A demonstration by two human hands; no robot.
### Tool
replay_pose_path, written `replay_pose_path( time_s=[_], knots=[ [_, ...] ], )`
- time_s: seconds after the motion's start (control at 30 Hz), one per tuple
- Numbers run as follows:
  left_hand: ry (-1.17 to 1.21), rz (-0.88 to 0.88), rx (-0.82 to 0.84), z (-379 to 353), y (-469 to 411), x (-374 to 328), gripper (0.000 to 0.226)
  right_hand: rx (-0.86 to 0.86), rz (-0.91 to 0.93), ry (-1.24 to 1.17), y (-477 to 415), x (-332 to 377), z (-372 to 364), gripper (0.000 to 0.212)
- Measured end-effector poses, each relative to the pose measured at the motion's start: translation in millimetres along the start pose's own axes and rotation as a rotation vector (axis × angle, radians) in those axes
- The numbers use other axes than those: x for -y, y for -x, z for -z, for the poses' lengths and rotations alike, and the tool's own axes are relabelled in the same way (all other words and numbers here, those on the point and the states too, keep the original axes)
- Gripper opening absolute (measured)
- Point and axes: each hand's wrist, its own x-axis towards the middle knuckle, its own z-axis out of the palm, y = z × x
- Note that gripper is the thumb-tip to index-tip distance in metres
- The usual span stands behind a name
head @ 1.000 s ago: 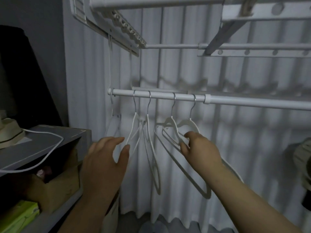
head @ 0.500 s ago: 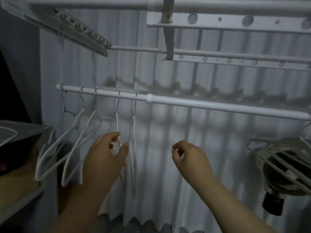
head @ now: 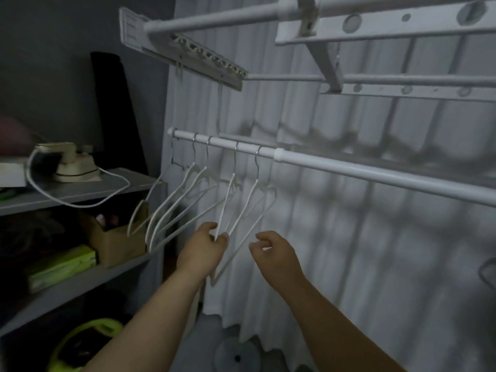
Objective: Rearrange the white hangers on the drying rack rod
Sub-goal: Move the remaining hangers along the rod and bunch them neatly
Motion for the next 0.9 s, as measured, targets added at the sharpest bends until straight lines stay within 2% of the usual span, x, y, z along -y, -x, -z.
replay_pose_path(
  time_s=[0.07,0.2,0.33,0.4,0.53,0.6,0.7,0.77,0.9],
  knots=[
    [0.095,0.012,-0.004,4.3,-4.0,2.1,0.038,0.003,-0.048,-0.07,-8.3,8.2,-12.1,0.035],
    [0.027,-0.07,-0.038,15.6,-5.8,8.9,0.032,-0.028,-0.124,-0.139,-25.6,22.3,-33.8,0.048],
    [-0.12,-0.147,0.026,25.3,-15.2,12.9,0.05,-0.047,-0.177,-0.168,-35.3,31.8,-48.9,0.057],
    [-0.122,-0.153,0.064,30.9,-19.9,11.4,0.057,-0.048,-0.207,-0.216,-38.8,35.4,-52.4,0.061],
    [-0.079,-0.209,0.189,37.0,-21.2,12.3,0.045,-0.02,-0.289,-0.349,-40.7,44.4,-59.0,0.06],
    [-0.093,-0.292,0.119,40.9,-21.9,14.9,0.037,-0.016,-0.328,-0.443,-39.6,46.2,-60.4,0.064],
    [-0.167,-0.455,-0.184,54.2,-29.3,18.1,0.031,-0.008,-0.378,-0.572,-39.9,46.8,-61.1,0.074],
    [-0.247,-0.523,-0.31,64.7,-37.5,18.9,0.027,0.005,-0.391,-0.593,-40.6,47.6,-63.4,0.08],
    [-0.383,-0.468,-0.266,76.6,-54.8,24.0,0.035,0.009,-0.406,-0.592,-41.8,48.5,-71.9,0.086]
  ],
)
